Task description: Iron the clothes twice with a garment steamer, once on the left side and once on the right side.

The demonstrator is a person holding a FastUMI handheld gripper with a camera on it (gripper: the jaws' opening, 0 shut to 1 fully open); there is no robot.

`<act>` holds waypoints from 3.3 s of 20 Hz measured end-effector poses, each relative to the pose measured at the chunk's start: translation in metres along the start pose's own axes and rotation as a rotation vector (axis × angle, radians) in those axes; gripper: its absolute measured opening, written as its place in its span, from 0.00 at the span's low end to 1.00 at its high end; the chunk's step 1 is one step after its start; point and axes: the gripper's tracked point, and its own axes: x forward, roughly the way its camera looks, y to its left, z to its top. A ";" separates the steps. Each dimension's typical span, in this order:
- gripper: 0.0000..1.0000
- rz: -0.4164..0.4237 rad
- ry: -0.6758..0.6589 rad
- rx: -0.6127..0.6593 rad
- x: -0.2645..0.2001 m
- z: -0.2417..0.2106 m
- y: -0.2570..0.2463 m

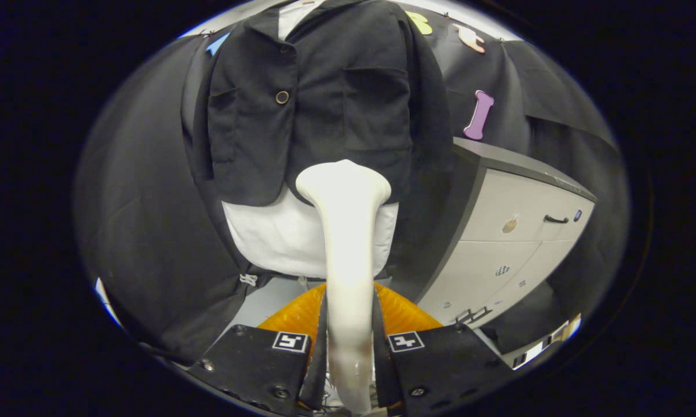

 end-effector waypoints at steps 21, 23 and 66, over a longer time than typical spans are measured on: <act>0.37 0.178 -0.603 0.012 -0.159 0.219 0.096; 0.37 0.202 -0.667 -0.002 -0.168 0.240 0.110; 0.37 0.211 -0.734 -0.089 -0.099 0.284 0.170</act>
